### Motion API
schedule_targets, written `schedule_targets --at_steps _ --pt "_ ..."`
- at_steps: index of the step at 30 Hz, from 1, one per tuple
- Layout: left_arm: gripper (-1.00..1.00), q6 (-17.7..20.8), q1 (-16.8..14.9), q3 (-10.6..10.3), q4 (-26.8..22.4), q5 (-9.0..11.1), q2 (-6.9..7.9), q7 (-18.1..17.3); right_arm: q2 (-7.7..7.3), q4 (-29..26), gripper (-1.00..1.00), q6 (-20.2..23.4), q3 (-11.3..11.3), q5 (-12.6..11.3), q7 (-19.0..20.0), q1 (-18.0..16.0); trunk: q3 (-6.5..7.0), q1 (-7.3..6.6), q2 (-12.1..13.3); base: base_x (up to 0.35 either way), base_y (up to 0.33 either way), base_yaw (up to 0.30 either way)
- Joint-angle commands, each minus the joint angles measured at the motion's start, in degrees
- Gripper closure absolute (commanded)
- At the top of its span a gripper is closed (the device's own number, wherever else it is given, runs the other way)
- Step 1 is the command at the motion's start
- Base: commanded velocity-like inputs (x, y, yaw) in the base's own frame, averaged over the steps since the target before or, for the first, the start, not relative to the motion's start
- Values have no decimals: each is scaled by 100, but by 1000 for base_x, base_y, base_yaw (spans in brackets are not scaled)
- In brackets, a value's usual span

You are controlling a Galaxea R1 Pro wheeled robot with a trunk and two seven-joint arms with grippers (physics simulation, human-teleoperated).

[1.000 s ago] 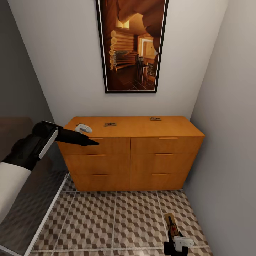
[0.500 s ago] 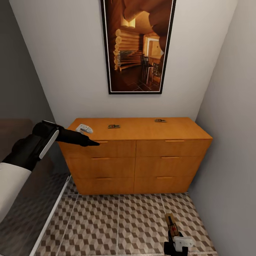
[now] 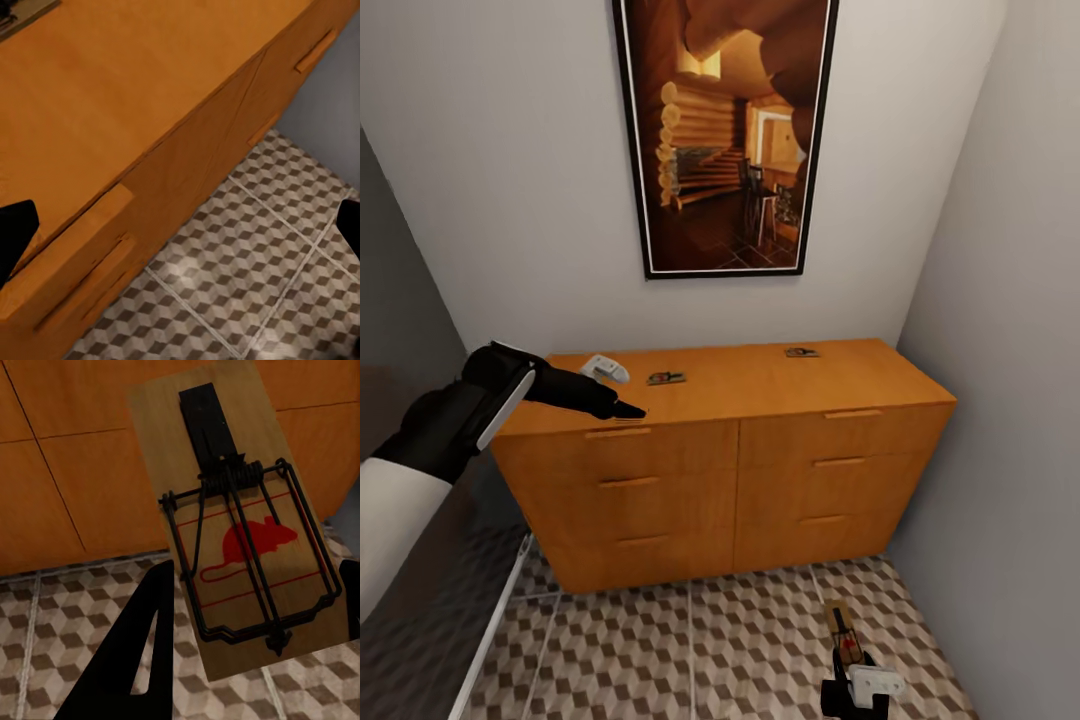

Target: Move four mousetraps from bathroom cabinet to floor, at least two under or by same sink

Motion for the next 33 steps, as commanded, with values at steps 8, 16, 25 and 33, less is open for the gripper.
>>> schedule_targets --at_steps 8,16,25,33 --pt "-100 38 -5 -23 -9 45 8 21 3 3 100 -11 49 -13 -41 -7 50 3 -3 237 201 -217" --pt "-100 38 -5 -26 -12 47 11 14 3 6 100 -11 49 -13 -41 -9 105 3 -3 69 252 -217" --pt "-100 38 -3 -27 -28 48 9 12 3 8 100 -14 49 -13 -41 -4 166 3 -3 2 282 -217" --pt "-100 38 -3 -27 -28 50 8 13 3 3 100 -19 49 -13 -41 -5 221 3 -3 0 283 -217"
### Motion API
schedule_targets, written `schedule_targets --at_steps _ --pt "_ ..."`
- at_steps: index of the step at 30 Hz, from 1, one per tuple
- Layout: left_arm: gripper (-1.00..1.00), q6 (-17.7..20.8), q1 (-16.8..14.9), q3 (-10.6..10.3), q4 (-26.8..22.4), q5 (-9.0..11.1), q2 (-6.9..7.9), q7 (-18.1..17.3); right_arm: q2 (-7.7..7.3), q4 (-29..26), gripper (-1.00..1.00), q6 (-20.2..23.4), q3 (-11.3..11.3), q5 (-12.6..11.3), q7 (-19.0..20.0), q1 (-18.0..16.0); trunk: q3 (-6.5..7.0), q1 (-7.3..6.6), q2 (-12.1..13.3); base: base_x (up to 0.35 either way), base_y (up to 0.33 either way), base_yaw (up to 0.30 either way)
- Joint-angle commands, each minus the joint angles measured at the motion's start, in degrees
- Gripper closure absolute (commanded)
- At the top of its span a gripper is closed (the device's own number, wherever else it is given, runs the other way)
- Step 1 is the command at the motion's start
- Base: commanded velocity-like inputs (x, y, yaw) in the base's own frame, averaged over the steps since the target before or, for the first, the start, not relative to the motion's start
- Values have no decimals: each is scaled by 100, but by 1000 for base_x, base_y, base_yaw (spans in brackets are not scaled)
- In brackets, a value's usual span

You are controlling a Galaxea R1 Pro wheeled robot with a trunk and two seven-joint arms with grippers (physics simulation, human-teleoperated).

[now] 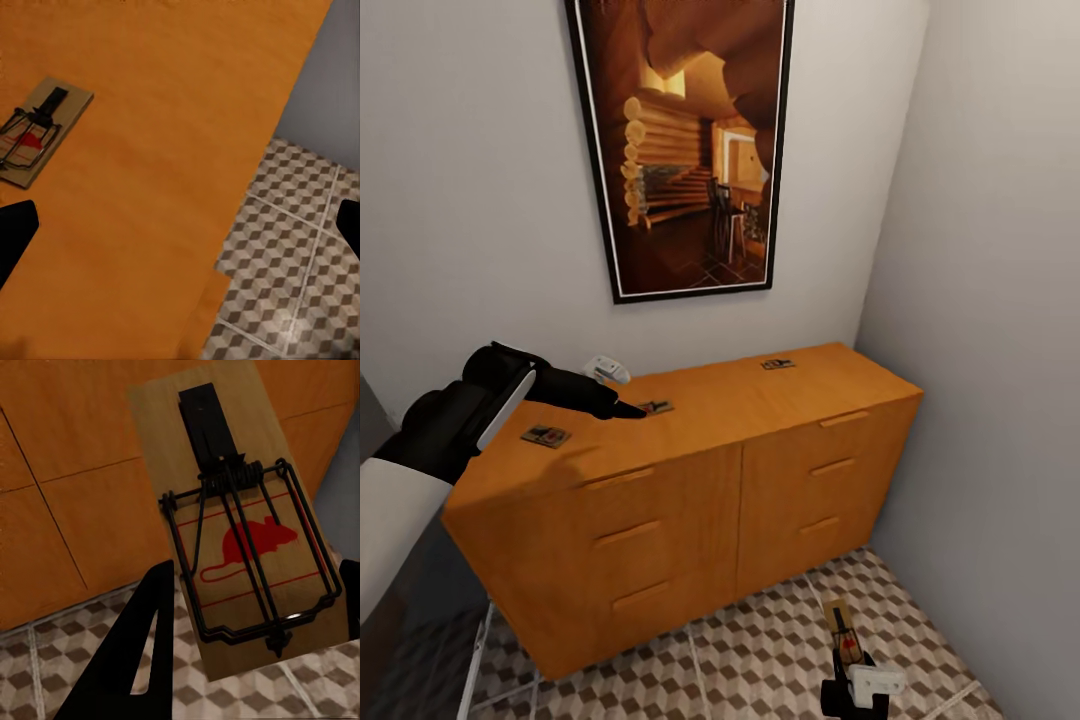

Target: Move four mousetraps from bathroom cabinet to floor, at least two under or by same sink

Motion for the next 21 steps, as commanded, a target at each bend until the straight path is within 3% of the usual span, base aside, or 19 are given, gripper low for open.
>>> schedule_targets --at_steps 1,11,21 --pt "-100 36 -5 -11 -4 45 10 21 3 7 100 -14 49 -13 -41 -5 1 0 -3 0 283 -218" --pt "-100 36 -6 -11 -4 44 9 21 3 9 100 -14 49 -13 -41 -5 70 0 -3 0 277 -213" --pt "-100 34 -3 -11 0 45 8 22 3 9 100 -14 49 -13 -46 -6 97 0 -3 66 46 -86"
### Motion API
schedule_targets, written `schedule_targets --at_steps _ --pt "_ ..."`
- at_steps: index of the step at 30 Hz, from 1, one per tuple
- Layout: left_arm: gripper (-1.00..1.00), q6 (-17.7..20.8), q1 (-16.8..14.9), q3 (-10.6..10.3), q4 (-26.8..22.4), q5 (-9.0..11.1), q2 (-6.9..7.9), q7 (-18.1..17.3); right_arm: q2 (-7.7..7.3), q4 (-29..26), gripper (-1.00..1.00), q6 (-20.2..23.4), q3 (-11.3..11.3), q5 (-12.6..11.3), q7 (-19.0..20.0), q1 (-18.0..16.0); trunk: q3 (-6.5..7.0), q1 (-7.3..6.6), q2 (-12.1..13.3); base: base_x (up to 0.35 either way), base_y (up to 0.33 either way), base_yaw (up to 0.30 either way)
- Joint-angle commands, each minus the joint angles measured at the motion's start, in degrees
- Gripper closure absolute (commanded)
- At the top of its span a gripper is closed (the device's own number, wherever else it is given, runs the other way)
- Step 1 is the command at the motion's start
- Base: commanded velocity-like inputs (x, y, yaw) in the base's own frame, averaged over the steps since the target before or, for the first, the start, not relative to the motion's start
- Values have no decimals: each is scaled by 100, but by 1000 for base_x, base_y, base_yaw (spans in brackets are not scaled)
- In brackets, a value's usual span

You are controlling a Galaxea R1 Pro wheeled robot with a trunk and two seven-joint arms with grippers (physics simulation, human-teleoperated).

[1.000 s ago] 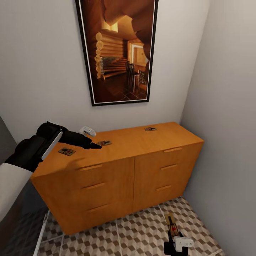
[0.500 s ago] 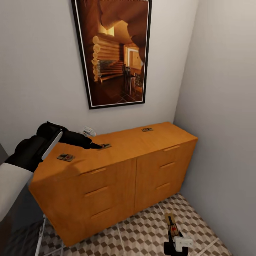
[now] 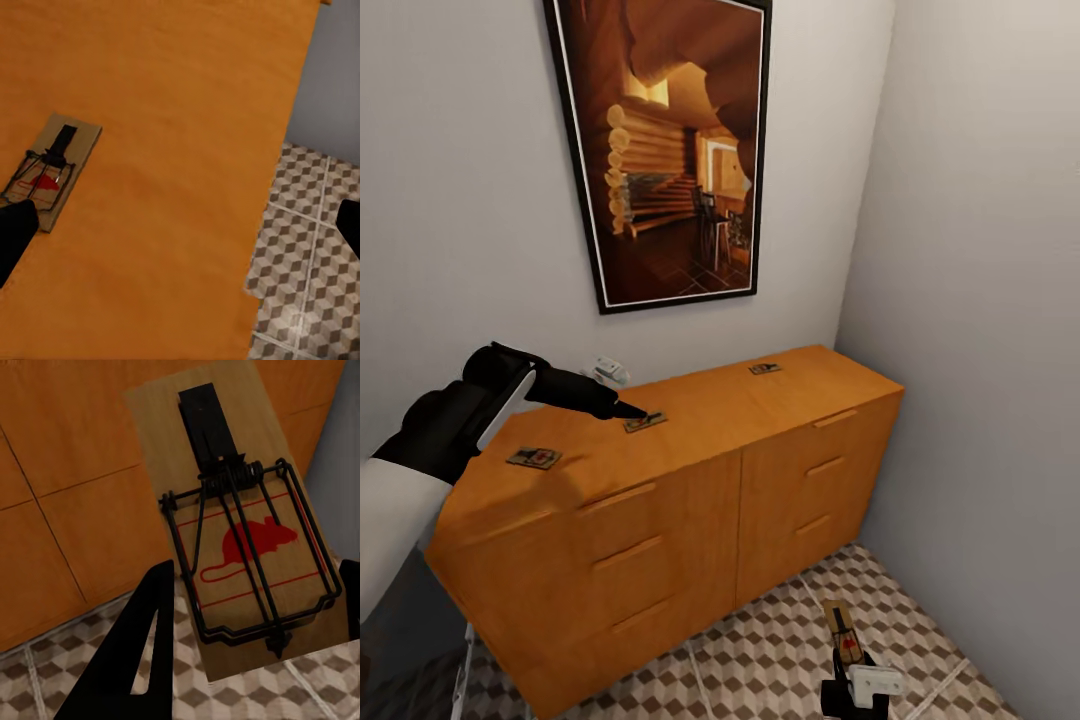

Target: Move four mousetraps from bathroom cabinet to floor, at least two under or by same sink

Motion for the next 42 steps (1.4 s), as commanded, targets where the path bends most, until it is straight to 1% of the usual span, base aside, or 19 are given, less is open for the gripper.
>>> schedule_targets --at_steps 1,11,15,23,32,42 --pt "-100 36 -8 -13 0 42 5 19 2 4 100 -11 49 -13 -43 -3 -6 2 -3 267 2 -5" --pt "-100 34 -7 -8 -4 40 8 18 6 4 100 -11 49 -13 -45 -2 -6 2 -3 301 92 -1" --pt "-100 35 -7 -12 -5 40 6 20 7 3 100 -11 49 -13 -46 -5 -6 2 -3 198 107 5" --pt "-100 31 -5 -13 -5 39 6 18 2 1 100 -11 49 -13 -46 -3 -6 2 -3 29 15 102" --pt "-100 30 -5 -20 -5 41 8 19 2 4 100 -11 49 -13 -44 -4 -6 2 -3 1 0 8" --pt "-100 30 -3 -21 3 40 8 18 -31 6 100 -27 42 -13 -32 -5 -6 2 -3 0 0 0"
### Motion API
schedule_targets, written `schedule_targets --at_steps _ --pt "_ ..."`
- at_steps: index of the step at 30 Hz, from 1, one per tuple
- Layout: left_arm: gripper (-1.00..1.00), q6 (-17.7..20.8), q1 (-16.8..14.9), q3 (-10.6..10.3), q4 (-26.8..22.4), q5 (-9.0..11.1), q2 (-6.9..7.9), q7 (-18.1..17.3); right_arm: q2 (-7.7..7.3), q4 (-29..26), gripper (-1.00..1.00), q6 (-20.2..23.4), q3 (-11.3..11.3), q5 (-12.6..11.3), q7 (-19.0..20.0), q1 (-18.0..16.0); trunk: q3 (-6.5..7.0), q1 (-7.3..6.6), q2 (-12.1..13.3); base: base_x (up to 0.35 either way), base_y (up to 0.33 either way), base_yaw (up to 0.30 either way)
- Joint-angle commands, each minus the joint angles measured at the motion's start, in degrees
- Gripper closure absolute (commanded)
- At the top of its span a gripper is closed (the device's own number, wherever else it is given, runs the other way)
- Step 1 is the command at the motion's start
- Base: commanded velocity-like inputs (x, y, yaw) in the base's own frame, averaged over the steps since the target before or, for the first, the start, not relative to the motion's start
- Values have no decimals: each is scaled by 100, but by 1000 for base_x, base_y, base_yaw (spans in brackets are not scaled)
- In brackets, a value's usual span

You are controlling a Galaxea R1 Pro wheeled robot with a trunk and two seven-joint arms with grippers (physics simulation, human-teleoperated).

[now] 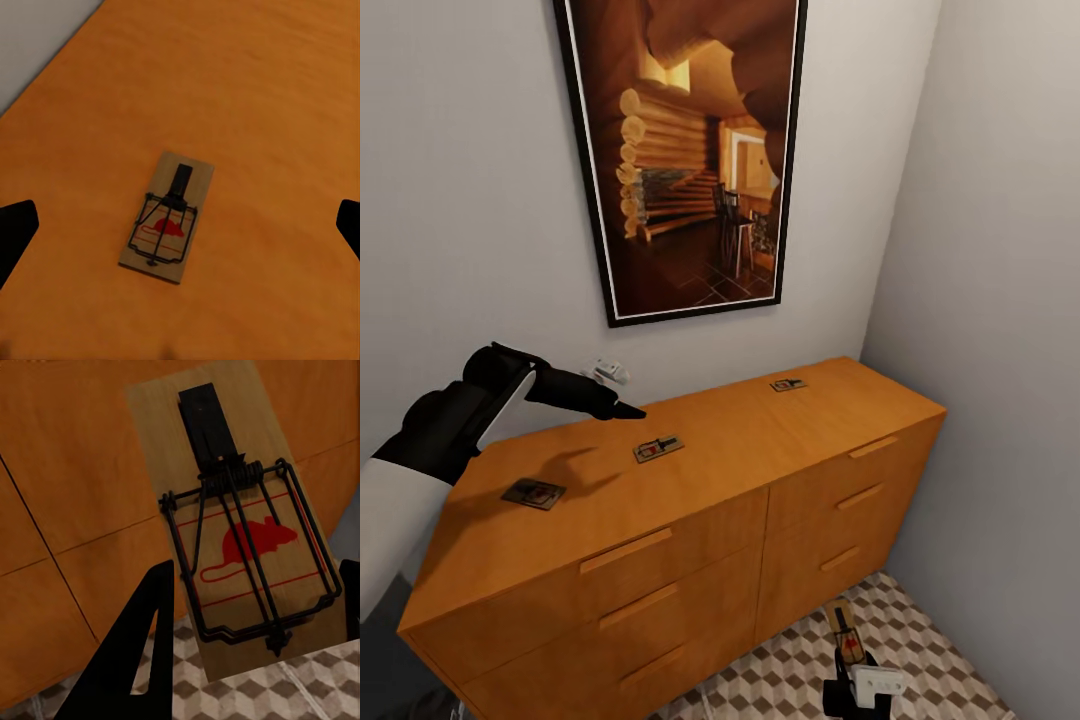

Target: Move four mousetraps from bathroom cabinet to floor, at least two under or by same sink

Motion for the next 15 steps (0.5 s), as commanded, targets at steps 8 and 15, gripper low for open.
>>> schedule_targets --at_steps 8,15 --pt "-100 37 -5 -13 -1 45 11 20 16 2 100 -4 57 -13 -55 -2 -6 0 -3 0 0 0" --pt "-100 37 -5 -13 -1 43 11 19 10 2 100 -4 57 -13 -55 -2 -6 0 -3 0 0 0"
